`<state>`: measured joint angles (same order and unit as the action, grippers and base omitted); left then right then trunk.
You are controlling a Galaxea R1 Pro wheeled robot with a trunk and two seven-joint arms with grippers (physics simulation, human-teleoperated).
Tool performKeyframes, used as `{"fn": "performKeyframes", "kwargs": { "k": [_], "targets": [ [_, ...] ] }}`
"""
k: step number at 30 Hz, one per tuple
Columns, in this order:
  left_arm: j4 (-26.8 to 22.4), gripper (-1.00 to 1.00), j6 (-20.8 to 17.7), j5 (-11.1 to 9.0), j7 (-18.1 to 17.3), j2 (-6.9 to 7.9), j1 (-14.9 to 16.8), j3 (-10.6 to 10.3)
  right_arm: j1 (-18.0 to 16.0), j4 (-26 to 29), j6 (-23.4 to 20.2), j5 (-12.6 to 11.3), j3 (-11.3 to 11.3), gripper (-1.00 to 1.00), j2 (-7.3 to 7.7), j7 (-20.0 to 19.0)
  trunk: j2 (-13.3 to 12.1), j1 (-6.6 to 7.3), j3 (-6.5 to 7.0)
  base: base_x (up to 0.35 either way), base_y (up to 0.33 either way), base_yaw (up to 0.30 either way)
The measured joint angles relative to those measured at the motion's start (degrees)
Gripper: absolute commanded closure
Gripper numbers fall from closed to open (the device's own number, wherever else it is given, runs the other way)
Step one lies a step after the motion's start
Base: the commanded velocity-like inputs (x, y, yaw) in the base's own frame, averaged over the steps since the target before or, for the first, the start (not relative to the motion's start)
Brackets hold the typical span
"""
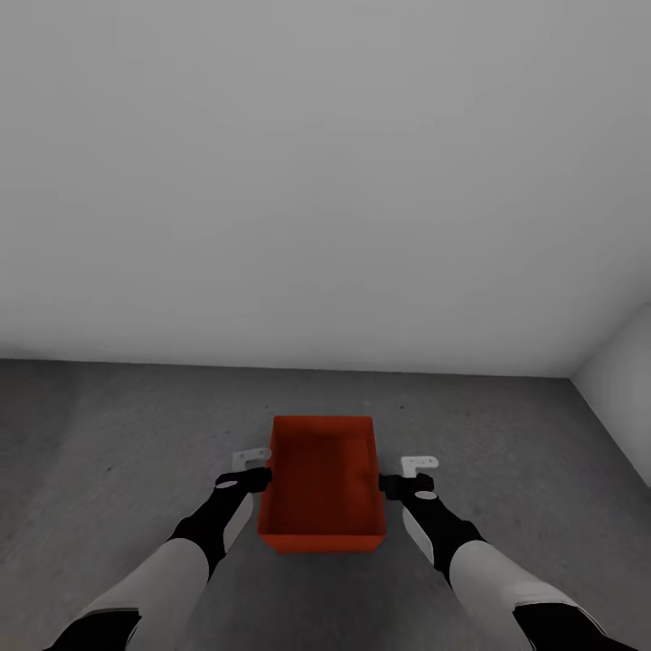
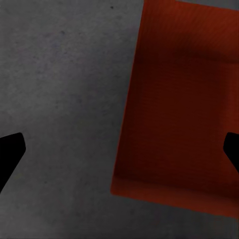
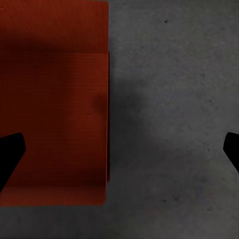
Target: Move the two storage containers from the living room to the garage. In the garage, place one container on the floor and stack the other container on top of it (either order is fine).
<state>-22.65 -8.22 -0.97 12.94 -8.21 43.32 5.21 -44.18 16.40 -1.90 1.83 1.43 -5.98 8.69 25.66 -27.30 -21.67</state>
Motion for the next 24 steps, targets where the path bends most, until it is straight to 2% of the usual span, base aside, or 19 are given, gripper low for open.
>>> {"fn": "performKeyframes", "kwargs": {
  "k": [7, 19, 24],
  "targets": [
    [0.0, -1.00, 0.0, 0.0, 0.0, 0.02, 0.0, 0.0, 0.0, 0.0, 0.1, 0.0, 0.0, -1.00, -0.01, 0.0, -2.8, 1.54, 1.26, 0.000, 0.000, 0.000],
    [0.0, -1.00, 0.0, 0.0, 0.0, 0.10, 0.0, 0.1, 0.0, 0.0, 0.1, 0.0, 0.0, -1.00, 0.02, 0.1, -2.8, 1.55, 1.27, 0.000, 0.000, 0.000],
    [0.0, -1.00, 0.0, 0.0, 0.0, 0.63, 0.0, 0.1, 0.0, -0.1, 0.0, -0.1, 0.0, -1.00, 0.08, 0.1, -2.8, 1.55, 1.27, 0.000, 0.000, 0.000]
  ]
}}
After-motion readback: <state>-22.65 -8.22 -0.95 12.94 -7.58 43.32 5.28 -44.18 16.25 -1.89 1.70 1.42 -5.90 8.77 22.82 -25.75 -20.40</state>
